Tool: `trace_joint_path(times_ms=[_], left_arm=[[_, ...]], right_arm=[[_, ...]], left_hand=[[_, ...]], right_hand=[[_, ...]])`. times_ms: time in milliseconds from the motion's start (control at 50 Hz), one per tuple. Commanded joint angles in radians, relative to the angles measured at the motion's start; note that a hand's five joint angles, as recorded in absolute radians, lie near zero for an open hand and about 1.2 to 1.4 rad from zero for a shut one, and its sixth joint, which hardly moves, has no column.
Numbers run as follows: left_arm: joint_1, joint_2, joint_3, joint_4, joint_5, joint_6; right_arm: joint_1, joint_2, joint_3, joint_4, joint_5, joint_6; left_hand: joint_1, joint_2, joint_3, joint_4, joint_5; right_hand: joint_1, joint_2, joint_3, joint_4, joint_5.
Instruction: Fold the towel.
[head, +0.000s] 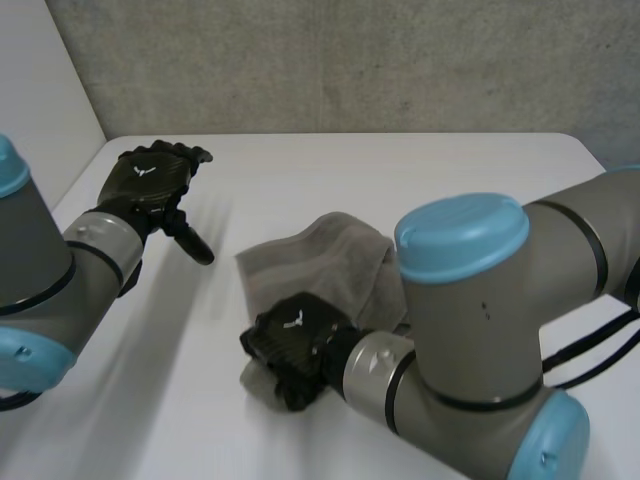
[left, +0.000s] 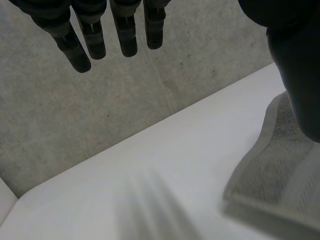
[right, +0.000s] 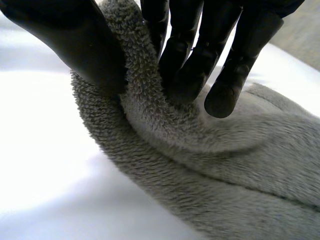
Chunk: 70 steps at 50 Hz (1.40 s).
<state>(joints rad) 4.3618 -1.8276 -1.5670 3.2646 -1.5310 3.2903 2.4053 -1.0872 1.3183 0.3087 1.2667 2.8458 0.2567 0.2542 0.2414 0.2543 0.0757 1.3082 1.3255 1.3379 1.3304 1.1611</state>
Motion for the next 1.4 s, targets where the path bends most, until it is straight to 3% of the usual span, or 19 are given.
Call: trace_joint_path(times_ms=[20,60,80,120,240,300,400,520,560,580,600,620,660,700,1000,1100,1220,1400], left_arm=[[0.004,0.068,-0.084,0.004,0.005,0.003],[0.002,0.090,-0.119,0.009,0.006,0.005],[0.002,0.090,-0.119,0.009,0.006,0.005],[-0.001,0.094,-0.140,0.009,0.031,0.006],[-0.024,0.087,-0.168,0.009,0.107,0.006],[-0.042,0.080,-0.169,0.009,0.118,0.006],[-0.168,-0.011,-0.131,0.024,0.120,0.006],[-0.215,-0.076,-0.085,0.053,0.115,0.006],[-0.235,-0.111,-0.062,0.050,0.118,-0.003],[-0.235,-0.111,-0.062,0.050,0.118,-0.003],[-0.260,-0.128,-0.054,0.047,0.118,-0.003],[-0.260,-0.128,-0.054,0.047,0.118,-0.003],[-0.310,-0.148,-0.047,0.049,0.114,0.000],[-0.326,-0.157,-0.047,0.055,0.111,0.002],[-0.421,-0.288,0.036,0.046,0.034,-0.003],[-0.442,-0.332,0.087,0.047,0.020,-0.006],[-0.464,-0.371,0.139,0.044,0.018,-0.018],[-0.496,-0.420,0.215,0.044,0.018,-0.077]], right_arm=[[-0.014,-0.013,0.051,0.084,0.091,-0.141],[-0.098,-0.026,0.111,0.105,0.166,-0.276],[-0.098,-0.027,0.111,0.105,0.166,-0.276],[-0.213,-0.054,0.159,0.104,0.207,-0.359],[-0.336,-0.132,0.194,0.031,0.206,-0.405],[-0.359,-0.143,0.196,-0.003,0.206,-0.404],[-0.380,-0.191,0.219,-0.118,0.198,-0.395],[-0.379,-0.191,0.242,-0.135,0.204,-0.398],[-0.379,-0.191,0.245,-0.155,0.212,-0.393],[-0.379,-0.191,0.245,-0.155,0.212,-0.393],[-0.382,-0.191,0.249,-0.170,0.220,-0.393],[-0.382,-0.191,0.249,-0.171,0.220,-0.393],[-0.393,-0.198,0.271,-0.209,0.247,-0.391],[-0.394,-0.204,0.285,-0.223,0.266,-0.390],[-0.436,-0.471,0.475,-0.234,0.260,-0.164],[-0.453,-0.554,0.561,-0.230,0.244,-0.160],[-0.457,-0.586,0.608,-0.226,0.226,-0.154],[-0.492,-0.603,0.665,-0.209,0.234,-0.129]], left_hand=[[-0.064,-0.061,-0.048,-0.061,-0.057],[-0.064,-0.061,-0.048,-0.061,-0.057],[-0.064,-0.061,-0.048,-0.061,-0.057],[-0.064,-0.061,-0.048,-0.061,-0.057],[-0.046,-0.044,-0.031,-0.044,-0.040],[-0.046,-0.044,-0.031,-0.044,-0.040],[-0.040,-0.038,-0.025,-0.038,-0.034],[-0.031,-0.029,-0.016,-0.029,-0.025],[-0.023,-0.020,-0.007,-0.020,-0.016],[-0.023,-0.020,-0.007,-0.020,-0.016],[-0.023,-0.020,-0.007,-0.020,-0.016],[-0.023,-0.020,-0.007,-0.020,-0.016],[-0.020,-0.017,-0.004,-0.017,-0.013],[-0.020,-0.017,-0.004,-0.017,-0.013],[0.007,0.009,0.022,0.009,0.013],[0.194,0.197,0.210,0.197,0.201],[0.271,0.273,0.286,0.273,0.277],[0.669,0.672,0.685,0.672,0.676]], right_hand=[[0.088,0.071,0.058,0.066,0.061],[0.088,0.071,0.058,0.066,0.061],[0.088,0.071,0.058,0.066,0.061],[0.088,0.071,0.058,0.066,0.061],[0.088,0.071,0.058,0.066,0.061],[0.088,0.071,0.058,0.066,0.061],[0.088,0.071,0.058,0.066,0.061],[0.088,0.071,0.058,0.066,0.061],[-0.296,-0.313,-0.326,-0.318,-0.324],[-0.298,-0.316,-0.328,-0.321,-0.326],[-0.572,-0.589,-0.601,-0.594,-0.599],[-0.574,-0.592,-0.604,-0.597,-0.602],[-0.867,-0.884,-0.897,-0.889,-0.894],[-0.897,-0.914,-0.927,-0.919,-0.924],[-0.906,-0.923,-0.936,-0.928,-0.934],[-0.900,-0.918,-0.930,-0.922,-0.928],[-0.889,-0.906,-0.918,-0.911,-0.916],[-0.889,-0.906,-0.918,-0.911,-0.916]])
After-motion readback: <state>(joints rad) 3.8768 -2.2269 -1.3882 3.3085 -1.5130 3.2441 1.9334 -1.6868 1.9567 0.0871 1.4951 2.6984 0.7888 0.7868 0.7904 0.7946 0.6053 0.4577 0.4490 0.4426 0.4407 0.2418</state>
